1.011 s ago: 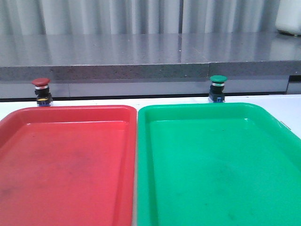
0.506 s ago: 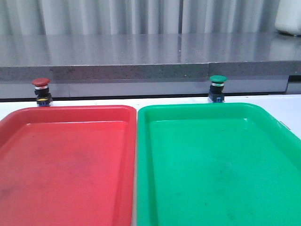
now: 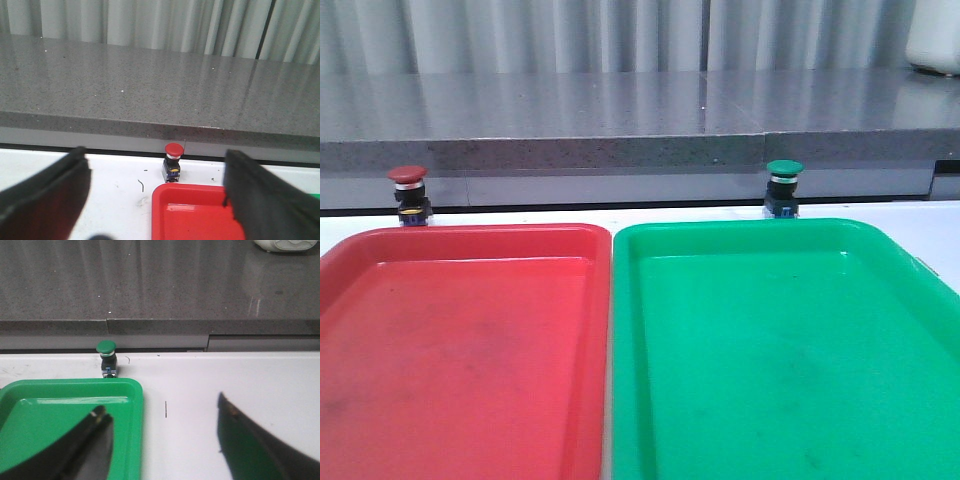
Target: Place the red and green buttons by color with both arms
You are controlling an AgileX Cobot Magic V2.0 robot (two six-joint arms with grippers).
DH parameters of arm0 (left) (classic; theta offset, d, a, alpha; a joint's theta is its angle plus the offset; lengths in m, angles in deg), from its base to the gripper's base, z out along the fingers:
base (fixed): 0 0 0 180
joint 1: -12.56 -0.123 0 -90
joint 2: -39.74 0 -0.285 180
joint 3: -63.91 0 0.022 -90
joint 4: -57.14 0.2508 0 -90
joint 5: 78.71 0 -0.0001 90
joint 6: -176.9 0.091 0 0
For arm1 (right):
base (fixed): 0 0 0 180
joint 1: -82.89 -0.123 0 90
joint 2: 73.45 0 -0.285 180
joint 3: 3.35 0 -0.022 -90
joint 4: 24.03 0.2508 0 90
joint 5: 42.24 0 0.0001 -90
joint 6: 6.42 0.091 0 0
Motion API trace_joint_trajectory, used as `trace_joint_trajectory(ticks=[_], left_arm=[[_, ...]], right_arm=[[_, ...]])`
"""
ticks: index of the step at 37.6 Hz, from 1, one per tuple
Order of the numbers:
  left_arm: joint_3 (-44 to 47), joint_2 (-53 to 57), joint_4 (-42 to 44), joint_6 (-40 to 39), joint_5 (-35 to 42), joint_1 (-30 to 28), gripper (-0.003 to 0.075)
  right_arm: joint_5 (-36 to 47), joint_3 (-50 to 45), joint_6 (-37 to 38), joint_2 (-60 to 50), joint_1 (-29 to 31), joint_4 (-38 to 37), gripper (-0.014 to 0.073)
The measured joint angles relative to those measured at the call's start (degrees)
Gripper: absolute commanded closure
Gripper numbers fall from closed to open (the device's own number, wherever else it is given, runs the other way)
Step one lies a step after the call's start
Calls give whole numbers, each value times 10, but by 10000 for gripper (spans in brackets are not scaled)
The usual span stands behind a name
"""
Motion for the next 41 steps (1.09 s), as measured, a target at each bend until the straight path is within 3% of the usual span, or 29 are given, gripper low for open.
trace_joint_trajectory(ticks=[14, 19, 33, 41], left_arm=[[0, -2, -6, 0, 2, 0, 153], [-3, -34, -11, 0, 17, 0, 157], [-137, -307, -14, 2, -4, 0, 157], [-291, -517, -15, 48, -33, 59, 157]], right_arm=[[-2, 0, 0, 0, 0, 0, -59], [-2, 0, 0, 0, 0, 0, -59], [-2, 0, 0, 0, 0, 0, -59], [-3, 0, 0, 0, 0, 0, -59]])
